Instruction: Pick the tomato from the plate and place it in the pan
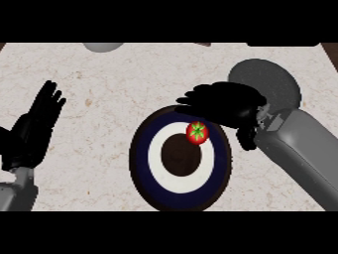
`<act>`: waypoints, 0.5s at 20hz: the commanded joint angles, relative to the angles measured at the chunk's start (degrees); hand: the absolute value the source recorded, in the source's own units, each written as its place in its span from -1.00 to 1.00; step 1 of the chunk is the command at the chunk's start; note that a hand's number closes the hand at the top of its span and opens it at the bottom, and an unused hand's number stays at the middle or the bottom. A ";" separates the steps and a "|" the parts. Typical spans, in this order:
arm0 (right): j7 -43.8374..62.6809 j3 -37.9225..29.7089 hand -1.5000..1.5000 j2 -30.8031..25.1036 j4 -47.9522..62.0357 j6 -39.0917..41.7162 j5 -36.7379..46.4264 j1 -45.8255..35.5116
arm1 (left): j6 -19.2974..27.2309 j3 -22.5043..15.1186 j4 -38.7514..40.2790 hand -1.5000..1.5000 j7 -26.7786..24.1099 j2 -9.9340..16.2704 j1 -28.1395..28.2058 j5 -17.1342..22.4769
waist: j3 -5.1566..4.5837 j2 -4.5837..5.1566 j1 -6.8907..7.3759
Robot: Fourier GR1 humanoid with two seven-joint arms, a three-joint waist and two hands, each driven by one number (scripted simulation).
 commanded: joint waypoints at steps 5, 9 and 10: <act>7.50 1.79 -1.00 9.98 0.62 3.70 6.94 1.24 | 0.32 0.65 -0.50 0.00 2.67 -1.64 -2.54 -2.57 | 0.01 0.08 0.29; 4.63 -0.33 -1.00 9.31 1.98 1.82 10.69 3.01 | -2.79 2.94 0.44 0.00 -0.21 -2.07 -0.23 -2.45 | 0.00 0.11 0.30; 1.80 -0.96 -1.00 8.02 5.82 -0.58 11.59 2.01 | -0.79 1.37 -1.95 0.00 2.58 -3.53 -0.98 -3.14 | 0.01 0.14 0.43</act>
